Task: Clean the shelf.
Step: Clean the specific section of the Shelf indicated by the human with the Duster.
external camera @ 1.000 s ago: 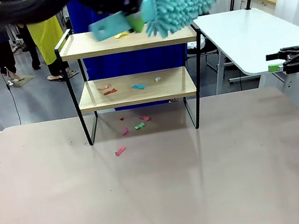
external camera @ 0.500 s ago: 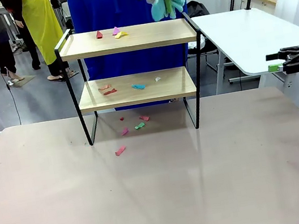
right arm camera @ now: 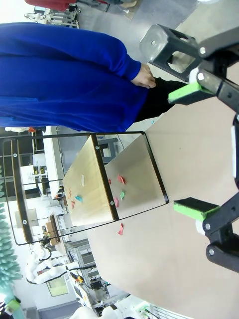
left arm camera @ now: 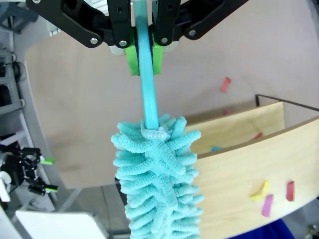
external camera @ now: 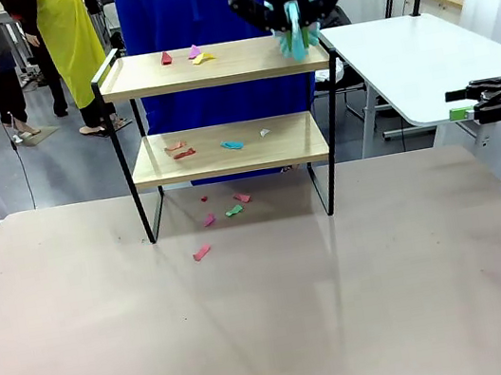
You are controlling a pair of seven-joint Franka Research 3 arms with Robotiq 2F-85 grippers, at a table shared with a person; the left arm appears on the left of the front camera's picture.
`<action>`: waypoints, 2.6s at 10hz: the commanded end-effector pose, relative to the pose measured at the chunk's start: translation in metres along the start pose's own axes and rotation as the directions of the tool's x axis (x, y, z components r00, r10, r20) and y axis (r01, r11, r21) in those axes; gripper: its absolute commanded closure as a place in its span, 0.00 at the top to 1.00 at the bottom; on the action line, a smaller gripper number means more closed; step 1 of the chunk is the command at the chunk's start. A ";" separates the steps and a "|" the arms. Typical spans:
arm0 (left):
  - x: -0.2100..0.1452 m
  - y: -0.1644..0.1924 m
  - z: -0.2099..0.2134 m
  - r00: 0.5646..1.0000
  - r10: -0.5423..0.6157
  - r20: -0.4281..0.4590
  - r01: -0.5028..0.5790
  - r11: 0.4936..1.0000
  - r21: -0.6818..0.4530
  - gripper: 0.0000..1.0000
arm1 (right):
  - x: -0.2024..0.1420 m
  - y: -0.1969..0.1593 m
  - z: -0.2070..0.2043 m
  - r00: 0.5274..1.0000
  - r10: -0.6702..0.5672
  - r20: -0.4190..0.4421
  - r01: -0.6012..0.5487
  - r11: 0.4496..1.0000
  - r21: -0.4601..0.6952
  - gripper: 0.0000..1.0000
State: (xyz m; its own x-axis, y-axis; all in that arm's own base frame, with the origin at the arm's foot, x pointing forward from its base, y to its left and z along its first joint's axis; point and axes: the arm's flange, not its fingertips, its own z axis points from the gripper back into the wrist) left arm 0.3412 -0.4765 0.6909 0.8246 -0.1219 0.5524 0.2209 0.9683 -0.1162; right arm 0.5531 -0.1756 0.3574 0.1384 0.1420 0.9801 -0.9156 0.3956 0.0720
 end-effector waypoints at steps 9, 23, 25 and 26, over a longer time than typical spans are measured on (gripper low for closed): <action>0.012 0.033 -0.037 0.989 0.087 -0.116 -0.079 0.994 0.073 0.13 | 0.003 0.004 -0.002 1.000 0.006 -0.001 -0.006 1.000 -0.004 1.00; 0.013 0.223 0.031 0.987 0.124 -0.100 -0.073 0.909 0.411 0.13 | 0.003 0.004 -0.002 1.000 0.006 -0.001 -0.006 1.000 -0.004 1.00; 0.018 0.232 0.017 0.971 0.212 -0.115 -0.134 0.870 0.474 0.13 | 0.003 0.004 -0.002 1.000 0.006 -0.001 -0.006 1.000 -0.004 1.00; 0.015 0.224 0.028 0.978 0.176 -0.107 -0.108 0.881 0.461 0.13 | 0.003 0.004 -0.002 1.000 0.006 -0.001 -0.006 1.000 -0.004 1.00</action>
State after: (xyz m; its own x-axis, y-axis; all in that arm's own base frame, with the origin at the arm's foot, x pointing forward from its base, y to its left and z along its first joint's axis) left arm 0.3949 -0.2549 0.6897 0.9074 0.0330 0.4189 -0.1381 0.9650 0.2231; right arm 0.5530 -0.1750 0.3571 0.1389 0.1413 0.9802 -0.9158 0.3949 0.0729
